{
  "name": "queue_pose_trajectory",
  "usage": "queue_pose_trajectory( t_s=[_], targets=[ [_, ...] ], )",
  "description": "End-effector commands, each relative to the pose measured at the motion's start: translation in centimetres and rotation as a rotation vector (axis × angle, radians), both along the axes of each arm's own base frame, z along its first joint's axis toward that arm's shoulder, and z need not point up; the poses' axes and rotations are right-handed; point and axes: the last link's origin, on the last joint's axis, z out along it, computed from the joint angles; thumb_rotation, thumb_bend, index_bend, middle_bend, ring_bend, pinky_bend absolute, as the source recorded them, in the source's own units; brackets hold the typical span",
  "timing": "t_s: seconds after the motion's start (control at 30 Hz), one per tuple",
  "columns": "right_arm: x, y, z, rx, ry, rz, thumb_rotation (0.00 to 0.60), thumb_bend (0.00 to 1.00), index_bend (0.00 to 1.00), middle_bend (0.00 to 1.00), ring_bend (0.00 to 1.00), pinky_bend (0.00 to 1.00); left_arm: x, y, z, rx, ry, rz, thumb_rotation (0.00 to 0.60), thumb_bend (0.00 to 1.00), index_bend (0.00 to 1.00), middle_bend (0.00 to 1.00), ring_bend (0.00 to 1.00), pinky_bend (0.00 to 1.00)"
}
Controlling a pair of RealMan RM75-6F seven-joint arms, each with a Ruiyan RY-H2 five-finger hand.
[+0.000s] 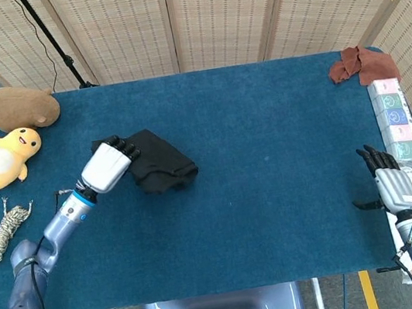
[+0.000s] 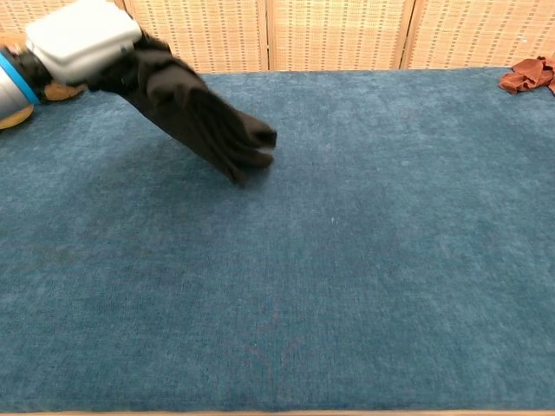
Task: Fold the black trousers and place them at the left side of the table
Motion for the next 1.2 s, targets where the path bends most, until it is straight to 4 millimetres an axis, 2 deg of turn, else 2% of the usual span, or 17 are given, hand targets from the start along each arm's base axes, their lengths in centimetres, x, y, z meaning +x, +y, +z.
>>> queue_pose_trajectory(
  t_s=[0.03,0.3,0.47,0.67,0.87,0.97,1.2],
  targets=[
    [0.0,0.0,0.0,-0.001,0.0,0.0,0.6,0.0,0.0,0.0,0.0,0.0,0.5,1.3,2.4,0.071,0.025,-0.017,0.6,0.79,0.82,0.72,0.65,0.46],
    [0.0,0.0,-0.2,0.011,0.0,0.002,0.6,0.0,0.0,0.0,0.0,0.0,-0.8,2.1,7.0,0.174,0.071,-0.022,0.6,0.78,0.82,0.72,0.65,0.46],
    [0.1,0.0,-0.3,0.017,-0.002,0.005,0.6,0.0,0.0,0.0,0.0,0.0,-3.5,1.4,10.2,0.23,0.132,0.002,0.6,0.78,0.83,0.72,0.65,0.46],
    [0.2,0.1,-0.4,0.022,-0.002,0.011,0.6,0.0,0.0,0.0,0.0,0.0,-7.0,0.2,12.3,0.256,0.152,0.096,0.6,0.79,0.83,0.72,0.65,0.46],
    [0.5,0.2,-0.9,0.043,-0.004,0.022,0.6,0.0,0.0,0.0,0.0,0.0,-11.6,-2.7,12.7,0.239,0.156,0.213,0.6,0.78,0.83,0.72,0.65,0.46],
    [0.7,0.3,-1.0,0.048,-0.005,0.026,0.6,0.0,0.0,0.0,0.0,0.0,-12.9,-3.9,12.3,0.21,0.16,0.236,0.6,0.77,0.83,0.72,0.65,0.46],
    [1.0,0.5,-0.9,0.048,-0.015,0.033,0.6,0.0,0.0,0.0,0.0,0.0,-14.2,-6.8,11.2,0.122,0.154,0.214,0.6,0.75,0.8,0.7,0.63,0.46]
  ],
)
